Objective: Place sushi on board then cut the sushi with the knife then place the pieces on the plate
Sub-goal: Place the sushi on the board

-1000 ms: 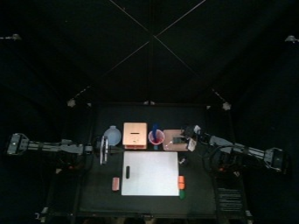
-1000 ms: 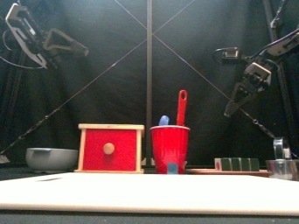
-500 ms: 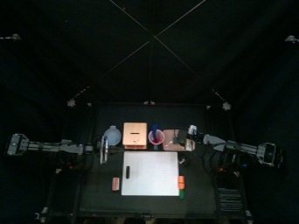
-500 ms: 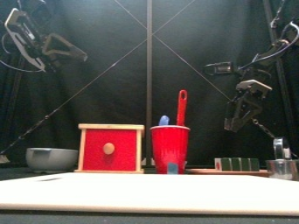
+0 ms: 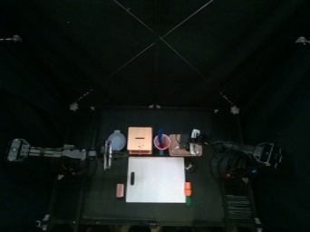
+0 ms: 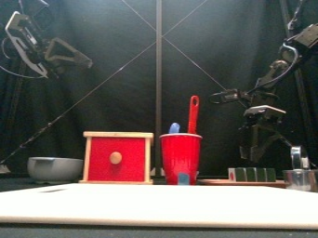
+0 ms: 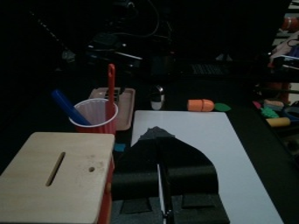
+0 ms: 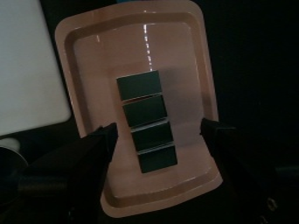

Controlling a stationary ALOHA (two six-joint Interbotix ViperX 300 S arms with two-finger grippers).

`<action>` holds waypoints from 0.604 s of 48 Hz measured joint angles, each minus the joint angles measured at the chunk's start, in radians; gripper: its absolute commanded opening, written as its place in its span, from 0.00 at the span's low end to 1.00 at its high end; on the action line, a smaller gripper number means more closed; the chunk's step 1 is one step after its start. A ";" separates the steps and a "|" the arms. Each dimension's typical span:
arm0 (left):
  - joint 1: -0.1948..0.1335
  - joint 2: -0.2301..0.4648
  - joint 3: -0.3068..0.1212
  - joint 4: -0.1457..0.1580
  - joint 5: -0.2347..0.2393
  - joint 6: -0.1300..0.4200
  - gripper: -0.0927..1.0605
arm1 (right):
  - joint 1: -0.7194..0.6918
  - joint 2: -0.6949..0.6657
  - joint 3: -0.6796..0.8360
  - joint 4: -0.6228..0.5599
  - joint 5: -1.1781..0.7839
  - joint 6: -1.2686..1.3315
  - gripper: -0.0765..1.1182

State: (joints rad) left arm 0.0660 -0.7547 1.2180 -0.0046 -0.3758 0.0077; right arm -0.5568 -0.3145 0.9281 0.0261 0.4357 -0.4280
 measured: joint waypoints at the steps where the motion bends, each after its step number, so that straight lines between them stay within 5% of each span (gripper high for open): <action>1: 0.000 0.000 0.000 0.000 -0.002 0.000 0.06 | -0.009 0.005 0.000 0.017 0.000 -0.018 0.93; 15: 0.003 0.000 0.000 -0.002 -0.002 0.000 0.06 | -0.057 0.057 0.000 0.176 0.002 -0.195 0.93; 29: 0.008 0.000 0.003 -0.002 0.000 -0.003 0.06 | -0.066 0.141 -0.009 0.189 -0.035 -0.221 0.93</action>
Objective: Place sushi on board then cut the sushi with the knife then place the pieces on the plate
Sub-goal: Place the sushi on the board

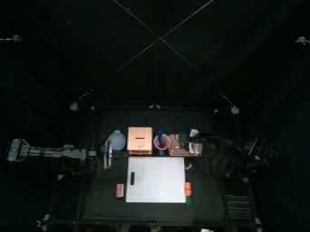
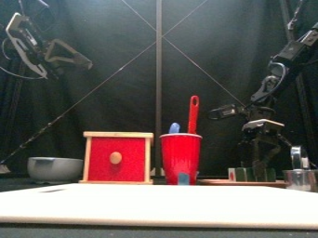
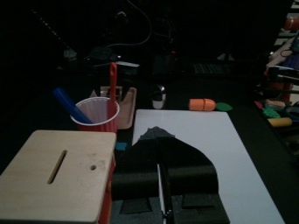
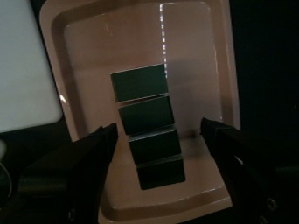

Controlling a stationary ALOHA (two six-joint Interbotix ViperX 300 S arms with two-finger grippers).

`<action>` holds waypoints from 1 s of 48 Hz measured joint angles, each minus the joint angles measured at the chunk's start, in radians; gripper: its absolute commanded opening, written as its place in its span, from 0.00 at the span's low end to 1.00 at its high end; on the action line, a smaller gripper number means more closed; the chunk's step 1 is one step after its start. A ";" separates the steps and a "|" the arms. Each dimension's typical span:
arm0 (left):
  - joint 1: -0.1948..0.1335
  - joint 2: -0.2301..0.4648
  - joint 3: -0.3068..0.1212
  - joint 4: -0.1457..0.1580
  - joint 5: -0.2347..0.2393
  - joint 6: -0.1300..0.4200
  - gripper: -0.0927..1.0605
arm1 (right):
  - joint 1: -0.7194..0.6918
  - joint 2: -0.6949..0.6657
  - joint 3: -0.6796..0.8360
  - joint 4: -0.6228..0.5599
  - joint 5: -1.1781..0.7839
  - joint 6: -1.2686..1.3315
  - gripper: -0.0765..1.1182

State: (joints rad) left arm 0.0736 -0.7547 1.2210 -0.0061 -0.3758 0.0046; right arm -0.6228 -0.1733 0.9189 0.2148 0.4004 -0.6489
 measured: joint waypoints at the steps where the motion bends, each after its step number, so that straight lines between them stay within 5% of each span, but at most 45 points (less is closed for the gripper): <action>1: -0.002 0.000 0.000 0.000 0.000 0.002 0.06 | 0.000 0.003 0.000 0.002 -0.003 0.000 0.93; 18: -0.002 0.000 0.003 0.000 0.002 0.002 0.06 | 0.000 0.054 0.000 0.017 -0.026 0.000 0.88; 33: 0.000 0.000 0.006 0.000 0.002 0.002 0.06 | 0.003 0.055 0.000 0.026 -0.025 0.006 0.49; 48: 0.000 0.000 0.005 0.000 0.003 0.000 0.06 | 0.003 0.002 -0.014 0.086 0.040 0.026 0.50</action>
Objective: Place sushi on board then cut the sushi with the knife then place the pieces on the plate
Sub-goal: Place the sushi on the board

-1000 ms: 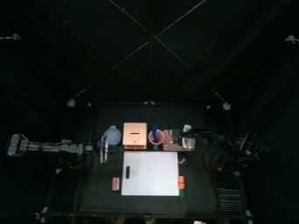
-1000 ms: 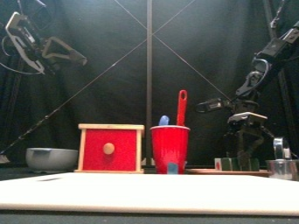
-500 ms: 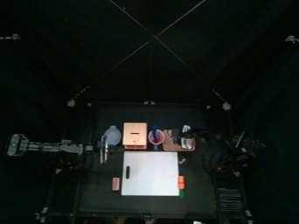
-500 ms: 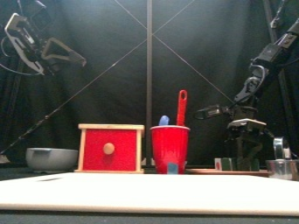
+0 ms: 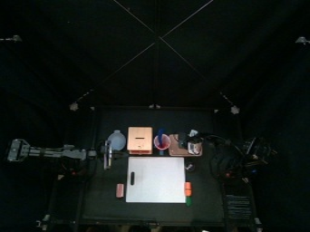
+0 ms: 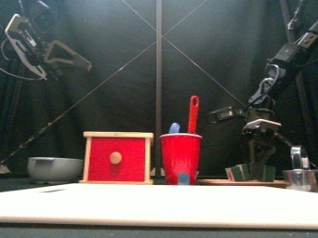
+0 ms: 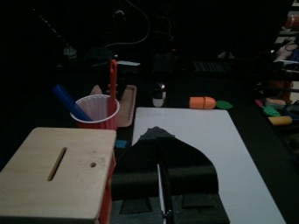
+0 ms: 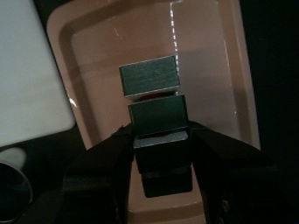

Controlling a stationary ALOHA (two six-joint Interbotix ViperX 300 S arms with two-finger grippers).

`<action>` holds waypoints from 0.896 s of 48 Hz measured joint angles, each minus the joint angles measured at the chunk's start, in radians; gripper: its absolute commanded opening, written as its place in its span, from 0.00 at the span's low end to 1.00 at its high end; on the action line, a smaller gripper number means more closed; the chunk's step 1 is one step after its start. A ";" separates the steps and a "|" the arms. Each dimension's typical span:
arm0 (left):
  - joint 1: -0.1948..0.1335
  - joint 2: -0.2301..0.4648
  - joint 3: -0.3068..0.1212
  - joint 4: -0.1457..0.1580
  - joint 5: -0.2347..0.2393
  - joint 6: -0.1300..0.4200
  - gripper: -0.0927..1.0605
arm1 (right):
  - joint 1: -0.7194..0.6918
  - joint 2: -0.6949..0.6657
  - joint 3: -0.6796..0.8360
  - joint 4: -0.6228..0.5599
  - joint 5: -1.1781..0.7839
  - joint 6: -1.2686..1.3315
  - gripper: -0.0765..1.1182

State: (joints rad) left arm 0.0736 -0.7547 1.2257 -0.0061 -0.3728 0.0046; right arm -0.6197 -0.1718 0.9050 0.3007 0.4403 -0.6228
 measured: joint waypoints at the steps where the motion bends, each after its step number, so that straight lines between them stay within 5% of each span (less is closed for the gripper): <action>1: -0.002 0.000 0.002 0.000 0.000 0.000 0.06 | 0.000 -0.009 -0.002 0.009 0.005 0.005 0.50; 25: 0.000 0.000 0.002 0.000 0.000 0.000 0.06 | 0.106 -0.278 0.066 0.072 -0.002 0.333 0.50; 43: 0.000 0.000 0.002 -0.009 0.000 -0.002 0.06 | 0.305 -0.321 0.080 -0.094 -0.020 0.842 0.50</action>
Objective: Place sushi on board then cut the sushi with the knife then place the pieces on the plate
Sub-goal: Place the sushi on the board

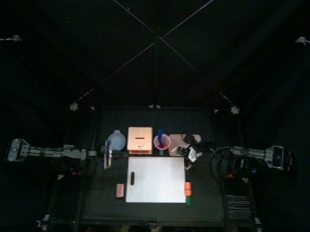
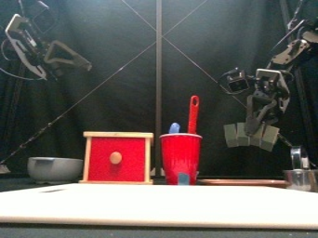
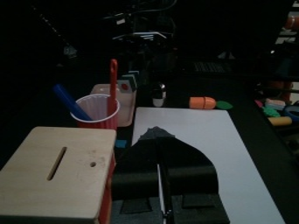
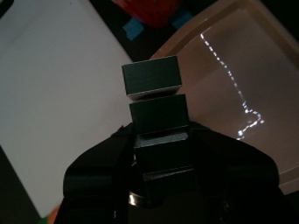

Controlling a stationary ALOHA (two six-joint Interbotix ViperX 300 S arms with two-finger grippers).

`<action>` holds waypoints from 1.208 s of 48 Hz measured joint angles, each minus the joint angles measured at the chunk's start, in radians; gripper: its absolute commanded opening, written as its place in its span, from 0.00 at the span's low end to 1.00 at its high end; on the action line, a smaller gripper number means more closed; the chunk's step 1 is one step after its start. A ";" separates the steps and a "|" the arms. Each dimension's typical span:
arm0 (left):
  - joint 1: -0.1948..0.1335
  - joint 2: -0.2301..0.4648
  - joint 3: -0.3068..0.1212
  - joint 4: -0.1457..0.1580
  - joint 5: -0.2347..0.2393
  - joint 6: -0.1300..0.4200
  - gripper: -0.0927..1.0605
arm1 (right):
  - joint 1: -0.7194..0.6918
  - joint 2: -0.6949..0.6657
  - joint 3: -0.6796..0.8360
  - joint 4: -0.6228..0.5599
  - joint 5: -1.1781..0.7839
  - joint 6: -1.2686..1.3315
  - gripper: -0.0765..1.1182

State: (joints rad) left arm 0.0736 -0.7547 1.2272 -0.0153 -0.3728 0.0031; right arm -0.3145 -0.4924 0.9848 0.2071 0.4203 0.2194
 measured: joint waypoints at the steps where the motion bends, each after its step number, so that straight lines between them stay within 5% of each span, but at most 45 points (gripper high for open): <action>1: 0.000 0.000 0.000 0.000 0.000 0.000 0.06 | 0.012 0.002 -0.002 -0.014 0.000 0.031 0.50; 21: 0.000 0.000 0.003 -0.006 0.002 0.000 0.06 | 0.239 0.009 -0.018 -0.362 -0.003 0.761 0.50; 38: 0.000 0.000 0.006 -0.006 0.018 0.002 0.06 | 0.451 0.156 -0.117 -0.703 0.107 1.361 0.50; 58: 0.000 0.000 0.009 -0.006 0.041 0.002 0.06 | 0.594 0.423 -0.331 -0.818 0.259 1.790 0.50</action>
State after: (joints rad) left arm 0.0736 -0.7547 1.2364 -0.0215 -0.3313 0.0046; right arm 0.2792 -0.0690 0.6535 -0.6105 0.6796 2.0095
